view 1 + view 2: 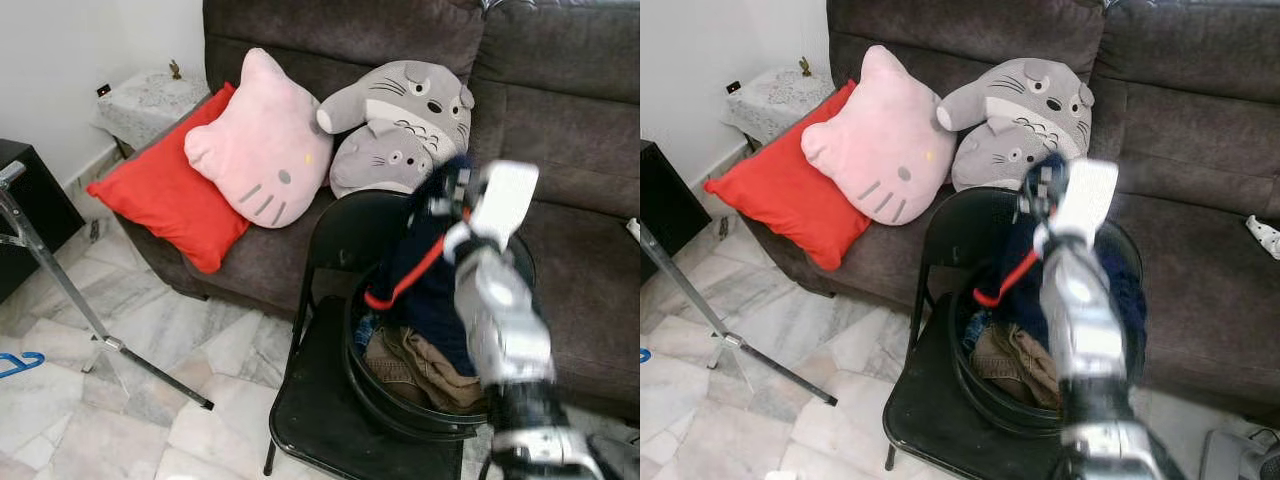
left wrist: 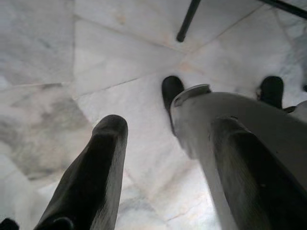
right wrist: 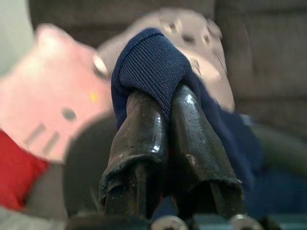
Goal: Hang hanger
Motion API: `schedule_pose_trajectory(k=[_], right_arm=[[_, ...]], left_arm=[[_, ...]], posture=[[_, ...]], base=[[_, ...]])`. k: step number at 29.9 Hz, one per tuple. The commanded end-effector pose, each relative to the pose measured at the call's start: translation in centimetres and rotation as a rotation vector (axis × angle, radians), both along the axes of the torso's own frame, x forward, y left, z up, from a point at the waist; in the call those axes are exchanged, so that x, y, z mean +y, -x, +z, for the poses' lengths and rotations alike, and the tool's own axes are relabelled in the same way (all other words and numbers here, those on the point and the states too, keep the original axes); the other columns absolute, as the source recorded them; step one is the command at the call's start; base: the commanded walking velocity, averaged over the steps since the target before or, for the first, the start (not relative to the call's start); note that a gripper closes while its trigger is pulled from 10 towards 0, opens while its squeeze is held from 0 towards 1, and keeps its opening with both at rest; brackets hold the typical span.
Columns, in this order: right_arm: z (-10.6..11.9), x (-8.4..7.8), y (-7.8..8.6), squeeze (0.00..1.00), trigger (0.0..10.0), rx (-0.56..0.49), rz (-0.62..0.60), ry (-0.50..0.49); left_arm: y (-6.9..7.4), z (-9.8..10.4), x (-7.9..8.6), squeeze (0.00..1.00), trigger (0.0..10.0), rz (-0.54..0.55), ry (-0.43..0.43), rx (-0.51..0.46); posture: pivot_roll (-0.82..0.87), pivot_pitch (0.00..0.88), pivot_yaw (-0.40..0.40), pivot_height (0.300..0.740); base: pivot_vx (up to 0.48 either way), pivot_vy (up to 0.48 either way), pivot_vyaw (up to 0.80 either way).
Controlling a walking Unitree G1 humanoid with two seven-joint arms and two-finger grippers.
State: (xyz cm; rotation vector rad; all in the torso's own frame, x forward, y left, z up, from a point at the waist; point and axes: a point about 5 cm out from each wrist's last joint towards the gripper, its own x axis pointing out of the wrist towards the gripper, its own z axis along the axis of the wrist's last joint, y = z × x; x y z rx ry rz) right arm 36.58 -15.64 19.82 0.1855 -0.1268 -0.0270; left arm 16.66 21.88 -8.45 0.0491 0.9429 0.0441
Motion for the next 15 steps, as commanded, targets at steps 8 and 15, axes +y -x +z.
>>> schedule_pose_trajectory(k=[8, 15], right_arm=[[1.6, 0.2, 0.3, 0.00, 10.0, -0.032, -0.043, -0.038], [1.9, 1.0, 0.2, 0.00, 10.0, -0.017, -0.030, -0.033]], left_arm=[[0.9, -0.3, 0.3, 0.00, 10.0, 0.023, 0.028, 0.026], [0.9, -0.5, -0.5, 0.00, 10.0, 0.024, 0.038, 0.029]], posture=[[-0.05, 0.172, -0.002, 0.740], [-0.04, 0.180, -0.003, 0.740]], base=[[0.000, 0.000, 0.00], [-0.034, 0.000, 0.00]])
